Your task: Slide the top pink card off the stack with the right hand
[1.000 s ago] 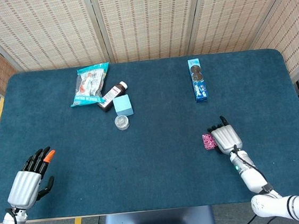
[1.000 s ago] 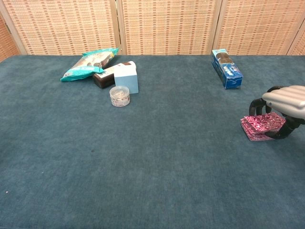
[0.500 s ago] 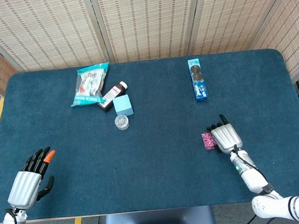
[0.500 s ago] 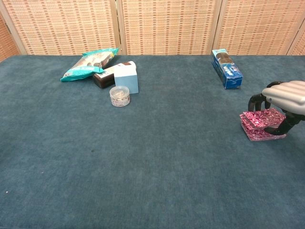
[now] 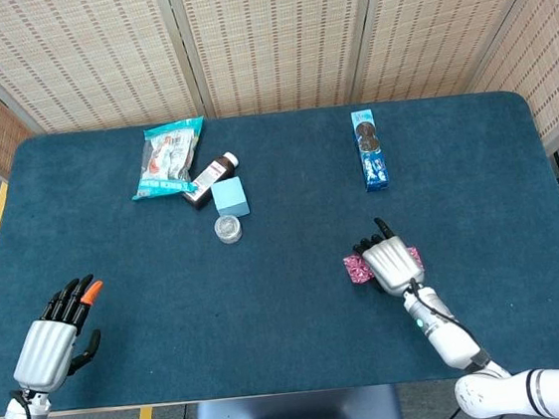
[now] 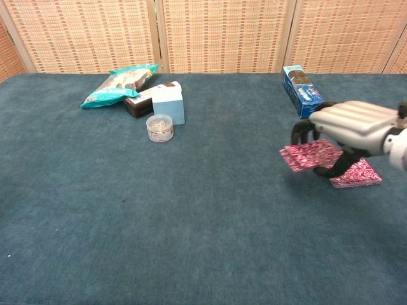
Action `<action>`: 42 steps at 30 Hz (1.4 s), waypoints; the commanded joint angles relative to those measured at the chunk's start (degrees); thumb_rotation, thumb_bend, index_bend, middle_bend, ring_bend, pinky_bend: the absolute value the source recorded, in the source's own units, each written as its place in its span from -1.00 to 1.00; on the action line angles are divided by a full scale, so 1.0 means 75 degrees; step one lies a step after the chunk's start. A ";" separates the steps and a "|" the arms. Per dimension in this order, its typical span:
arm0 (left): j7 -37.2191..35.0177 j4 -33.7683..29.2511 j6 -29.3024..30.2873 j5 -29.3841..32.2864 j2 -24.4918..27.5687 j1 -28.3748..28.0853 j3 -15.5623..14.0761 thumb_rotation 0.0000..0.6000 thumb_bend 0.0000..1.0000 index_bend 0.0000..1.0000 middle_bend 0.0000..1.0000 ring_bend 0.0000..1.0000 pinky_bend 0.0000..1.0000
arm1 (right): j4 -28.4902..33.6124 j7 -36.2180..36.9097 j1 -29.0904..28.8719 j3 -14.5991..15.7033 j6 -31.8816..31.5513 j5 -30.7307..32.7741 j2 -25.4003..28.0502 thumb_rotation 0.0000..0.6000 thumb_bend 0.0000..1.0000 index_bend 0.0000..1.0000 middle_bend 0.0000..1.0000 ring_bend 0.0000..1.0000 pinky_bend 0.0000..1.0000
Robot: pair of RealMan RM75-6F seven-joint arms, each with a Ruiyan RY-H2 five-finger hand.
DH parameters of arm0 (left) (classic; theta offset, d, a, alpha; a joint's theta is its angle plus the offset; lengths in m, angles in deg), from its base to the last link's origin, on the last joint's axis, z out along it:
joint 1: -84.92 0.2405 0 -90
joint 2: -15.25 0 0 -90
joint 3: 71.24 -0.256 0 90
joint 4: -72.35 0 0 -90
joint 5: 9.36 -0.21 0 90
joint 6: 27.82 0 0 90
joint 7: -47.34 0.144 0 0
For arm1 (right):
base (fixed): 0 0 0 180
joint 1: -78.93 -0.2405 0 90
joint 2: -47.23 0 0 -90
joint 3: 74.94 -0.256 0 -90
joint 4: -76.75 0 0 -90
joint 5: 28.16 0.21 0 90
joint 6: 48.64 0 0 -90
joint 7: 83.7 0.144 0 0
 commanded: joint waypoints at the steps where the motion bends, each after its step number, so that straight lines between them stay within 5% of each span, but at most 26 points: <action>1: -0.0016 -0.0003 0.0000 -0.0009 0.0010 0.0002 -0.0010 1.00 -0.03 -1.00 -1.00 -0.94 -0.65 | 0.0057 -0.0365 -0.0210 0.0042 0.0096 0.0000 -0.0441 1.00 -0.47 0.37 -0.09 -0.40 -1.00; 6: -0.0072 -0.0027 0.0049 0.0000 0.0045 0.0029 -0.0003 1.00 -0.03 -1.00 -1.00 -0.94 -0.65 | -0.0203 -0.0772 -0.0377 0.0092 0.0211 0.0310 -0.1022 1.00 -0.47 0.09 -0.12 -0.43 -1.00; 19: -0.0113 -0.0051 0.0021 -0.0031 0.0085 0.0026 -0.0031 1.00 -0.03 -1.00 -1.00 -0.94 -0.65 | -0.0132 -0.1003 -0.0471 0.0358 0.0342 0.0505 -0.1040 1.00 -0.47 -0.99 -0.80 -0.81 -1.00; 30: -0.0065 -0.0043 0.0054 -0.0035 0.0070 0.0042 -0.0020 1.00 -0.03 -1.00 -1.00 -0.94 -0.65 | 0.0541 -0.0617 -0.0137 0.0494 -0.0272 0.0065 0.0049 1.00 -0.47 -1.00 -0.91 -0.92 -1.00; 42: 0.0013 -0.0042 0.0034 -0.0072 0.0022 0.0031 -0.0033 1.00 -0.03 -1.00 -1.00 -0.94 -0.65 | -0.0491 0.0392 0.0254 0.0591 -0.0260 -0.0214 0.0628 1.00 -0.47 -0.93 -0.86 -0.93 -1.00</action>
